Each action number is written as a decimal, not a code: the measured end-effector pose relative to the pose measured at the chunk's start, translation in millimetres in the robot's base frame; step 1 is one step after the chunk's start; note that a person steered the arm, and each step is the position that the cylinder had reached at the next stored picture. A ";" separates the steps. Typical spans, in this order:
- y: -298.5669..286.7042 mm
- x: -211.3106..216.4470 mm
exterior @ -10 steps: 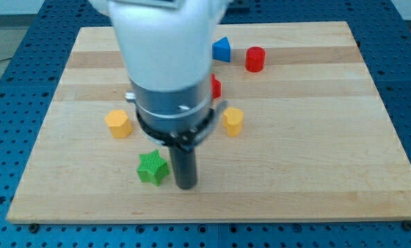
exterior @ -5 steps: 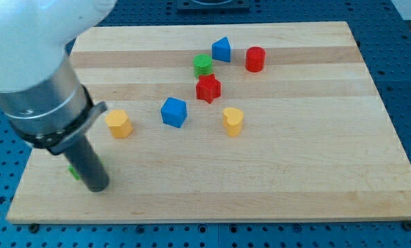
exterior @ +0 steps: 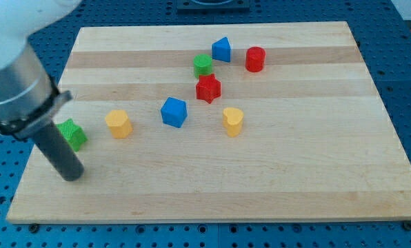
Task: Move the green star to the center left of the board
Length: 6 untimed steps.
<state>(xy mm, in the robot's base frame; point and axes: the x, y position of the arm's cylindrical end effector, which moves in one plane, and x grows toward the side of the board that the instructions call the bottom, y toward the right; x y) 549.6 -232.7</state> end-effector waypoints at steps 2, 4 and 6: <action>-29.6 -55.8; -9.8 -110.0; 27.6 -72.9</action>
